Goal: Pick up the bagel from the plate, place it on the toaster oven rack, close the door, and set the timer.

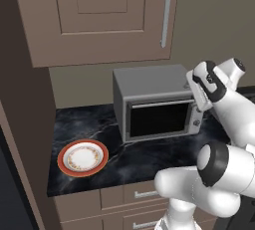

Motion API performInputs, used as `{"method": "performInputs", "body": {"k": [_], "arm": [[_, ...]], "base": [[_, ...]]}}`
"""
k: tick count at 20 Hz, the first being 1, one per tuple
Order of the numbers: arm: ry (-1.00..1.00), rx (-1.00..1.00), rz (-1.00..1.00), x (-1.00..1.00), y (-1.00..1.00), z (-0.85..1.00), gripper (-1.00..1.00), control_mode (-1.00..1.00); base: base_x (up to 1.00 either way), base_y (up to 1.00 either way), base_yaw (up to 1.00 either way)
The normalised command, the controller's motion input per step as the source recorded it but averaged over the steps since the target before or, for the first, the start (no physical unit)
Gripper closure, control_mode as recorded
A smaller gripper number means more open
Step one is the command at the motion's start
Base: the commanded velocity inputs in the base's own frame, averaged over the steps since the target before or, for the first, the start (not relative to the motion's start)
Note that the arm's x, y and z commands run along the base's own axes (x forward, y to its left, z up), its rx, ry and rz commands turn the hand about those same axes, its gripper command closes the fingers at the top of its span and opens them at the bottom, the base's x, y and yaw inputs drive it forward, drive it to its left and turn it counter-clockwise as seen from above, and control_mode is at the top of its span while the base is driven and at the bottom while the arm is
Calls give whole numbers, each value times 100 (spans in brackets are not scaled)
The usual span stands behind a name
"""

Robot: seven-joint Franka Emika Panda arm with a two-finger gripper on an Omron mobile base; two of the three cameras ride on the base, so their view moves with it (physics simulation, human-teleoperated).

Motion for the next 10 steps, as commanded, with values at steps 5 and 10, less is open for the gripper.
{"method": "performInputs", "body": {"k": [5, 10], "arm": [[9, 13, 2, -26, -100, 36, -100, -100], [0, 13, 6, -69, -100, 29, -100, -100]], "base": [[0, 0, 0], [0, 0, 0]]}}
